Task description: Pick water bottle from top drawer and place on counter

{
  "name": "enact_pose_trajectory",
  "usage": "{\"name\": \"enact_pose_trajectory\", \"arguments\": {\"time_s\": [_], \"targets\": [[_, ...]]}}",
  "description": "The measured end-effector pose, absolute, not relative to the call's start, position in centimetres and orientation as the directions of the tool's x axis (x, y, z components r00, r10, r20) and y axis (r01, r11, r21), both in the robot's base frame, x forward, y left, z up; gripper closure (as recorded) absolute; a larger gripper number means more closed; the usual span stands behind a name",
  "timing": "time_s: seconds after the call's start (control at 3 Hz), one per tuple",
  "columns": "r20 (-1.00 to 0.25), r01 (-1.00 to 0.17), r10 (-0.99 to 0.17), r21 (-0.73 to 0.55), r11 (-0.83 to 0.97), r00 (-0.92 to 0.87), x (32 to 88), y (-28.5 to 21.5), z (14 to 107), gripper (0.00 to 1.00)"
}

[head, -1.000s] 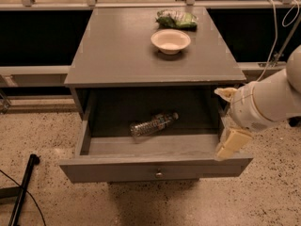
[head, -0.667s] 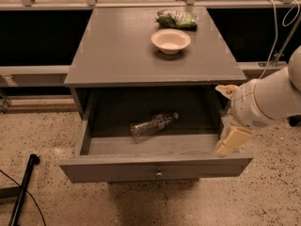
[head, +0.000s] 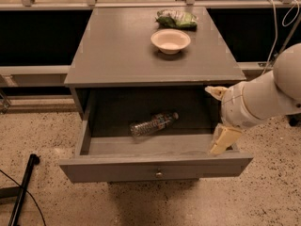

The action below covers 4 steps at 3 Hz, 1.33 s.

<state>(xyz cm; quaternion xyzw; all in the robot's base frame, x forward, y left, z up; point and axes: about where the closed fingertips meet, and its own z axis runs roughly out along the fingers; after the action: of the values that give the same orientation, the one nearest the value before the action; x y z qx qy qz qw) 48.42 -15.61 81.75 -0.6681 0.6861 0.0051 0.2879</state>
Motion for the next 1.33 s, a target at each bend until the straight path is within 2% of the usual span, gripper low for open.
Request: {"name": "enact_pose_trajectory", "arguments": {"time_s": [0.33, 1.33], "targets": [[-0.337, -0.915, -0.918, -0.399, -0.061, 0.208, 49.5, -13.5, 78.0, 0.0], [-0.254, -0.868, -0.91, -0.463, -0.182, 0.327, 51.7, -11.2, 77.7, 0.0]]}}
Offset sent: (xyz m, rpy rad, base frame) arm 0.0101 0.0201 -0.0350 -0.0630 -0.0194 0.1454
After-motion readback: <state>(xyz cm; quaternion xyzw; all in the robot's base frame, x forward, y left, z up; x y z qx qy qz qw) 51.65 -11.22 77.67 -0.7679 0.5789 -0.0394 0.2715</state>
